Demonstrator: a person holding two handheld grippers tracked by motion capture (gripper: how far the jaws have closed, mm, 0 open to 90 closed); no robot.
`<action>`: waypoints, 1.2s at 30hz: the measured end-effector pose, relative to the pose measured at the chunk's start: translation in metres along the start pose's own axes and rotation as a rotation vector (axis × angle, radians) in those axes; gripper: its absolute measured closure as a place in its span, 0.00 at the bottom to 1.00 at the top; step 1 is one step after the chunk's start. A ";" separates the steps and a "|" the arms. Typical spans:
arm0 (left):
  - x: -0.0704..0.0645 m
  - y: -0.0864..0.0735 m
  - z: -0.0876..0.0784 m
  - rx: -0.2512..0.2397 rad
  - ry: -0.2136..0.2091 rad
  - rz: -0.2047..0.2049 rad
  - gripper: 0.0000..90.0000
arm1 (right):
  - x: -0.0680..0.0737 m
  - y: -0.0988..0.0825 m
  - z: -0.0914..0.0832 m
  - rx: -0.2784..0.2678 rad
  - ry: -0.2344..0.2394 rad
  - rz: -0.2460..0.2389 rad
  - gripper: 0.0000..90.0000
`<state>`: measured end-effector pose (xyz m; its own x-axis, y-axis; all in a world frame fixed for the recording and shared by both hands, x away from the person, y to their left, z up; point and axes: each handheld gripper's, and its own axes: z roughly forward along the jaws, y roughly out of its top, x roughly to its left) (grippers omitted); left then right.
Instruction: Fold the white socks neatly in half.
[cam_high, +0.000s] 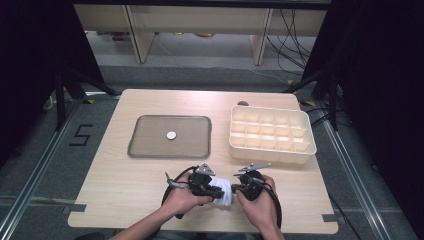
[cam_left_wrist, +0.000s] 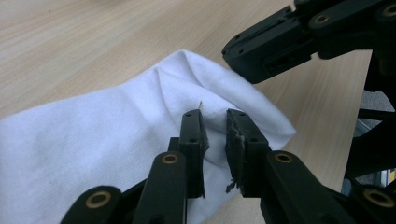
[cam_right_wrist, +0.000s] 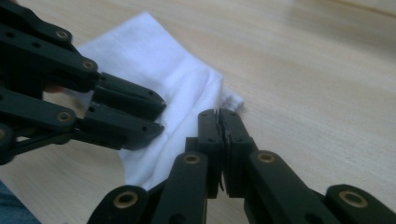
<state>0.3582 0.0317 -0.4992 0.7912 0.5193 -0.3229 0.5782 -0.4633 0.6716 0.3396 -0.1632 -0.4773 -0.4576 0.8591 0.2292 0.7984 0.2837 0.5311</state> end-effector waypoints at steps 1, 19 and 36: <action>-0.001 0.000 -0.001 -0.002 0.002 0.003 0.84 | 0.000 -0.001 0.002 0.004 -0.007 0.005 0.98; 0.059 -0.019 -0.084 -0.128 0.150 -0.228 0.59 | 0.024 0.020 -0.003 -0.020 0.069 -0.030 1.00; 0.060 -0.015 -0.045 -0.033 0.112 -0.280 0.68 | 0.027 0.019 0.026 0.049 0.074 -0.033 1.00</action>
<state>0.3876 0.1023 -0.4982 0.5740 0.7003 -0.4244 0.7626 -0.2683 0.5886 0.3525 -0.1239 -0.4826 -0.5101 0.8158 0.2726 0.7997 0.3332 0.4994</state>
